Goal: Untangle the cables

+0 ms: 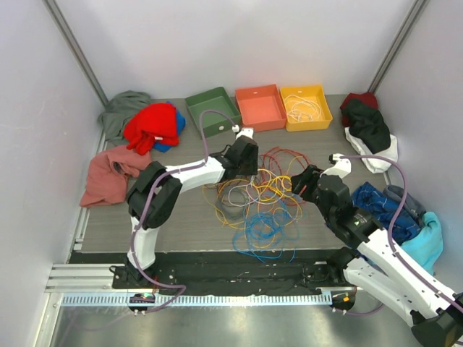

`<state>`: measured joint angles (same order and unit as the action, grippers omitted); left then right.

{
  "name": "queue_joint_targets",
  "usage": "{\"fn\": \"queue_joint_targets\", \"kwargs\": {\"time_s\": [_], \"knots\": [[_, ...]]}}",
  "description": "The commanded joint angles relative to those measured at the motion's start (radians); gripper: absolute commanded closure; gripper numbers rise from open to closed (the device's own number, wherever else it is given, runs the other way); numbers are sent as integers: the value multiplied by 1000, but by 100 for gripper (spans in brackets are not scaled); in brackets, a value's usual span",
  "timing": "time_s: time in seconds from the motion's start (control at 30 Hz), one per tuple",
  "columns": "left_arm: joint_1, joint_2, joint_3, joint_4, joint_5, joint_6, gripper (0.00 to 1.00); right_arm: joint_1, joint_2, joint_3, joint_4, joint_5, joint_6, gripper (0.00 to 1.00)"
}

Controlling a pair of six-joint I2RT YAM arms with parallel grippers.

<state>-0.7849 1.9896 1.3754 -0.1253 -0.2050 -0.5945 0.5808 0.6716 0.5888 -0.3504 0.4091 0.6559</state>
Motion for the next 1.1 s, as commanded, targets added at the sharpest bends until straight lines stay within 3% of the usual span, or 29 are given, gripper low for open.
{"fn": "queue_joint_targets", "kwargs": {"time_s": [0.0,0.03,0.1,0.23,0.37,0.4,0.53,0.87,1.07], "knots": [[27,20,54,7,61,21,64,1,-15,42,7,23,-13,37],[32,12,54,9,62,22,85,1,-18,40,5,28,-13,38],[32,-12,44,10,58,27,100,1,-33,37,4,34,-10,38],[33,-165,-30,13,27,58,100,1,-56,29,4,50,-15,38],[33,-415,-119,-11,-4,91,100,1,-60,28,5,43,-21,39],[32,-527,-127,-20,-16,97,100,2,-58,28,7,37,-21,39],[32,-727,-66,-102,-68,140,100,1,-47,2,33,-15,-21,38],[30,-833,258,-329,-100,252,100,1,-53,-49,71,-142,30,38],[32,-804,281,-390,-180,289,100,2,-92,-50,45,-136,39,39]]}}
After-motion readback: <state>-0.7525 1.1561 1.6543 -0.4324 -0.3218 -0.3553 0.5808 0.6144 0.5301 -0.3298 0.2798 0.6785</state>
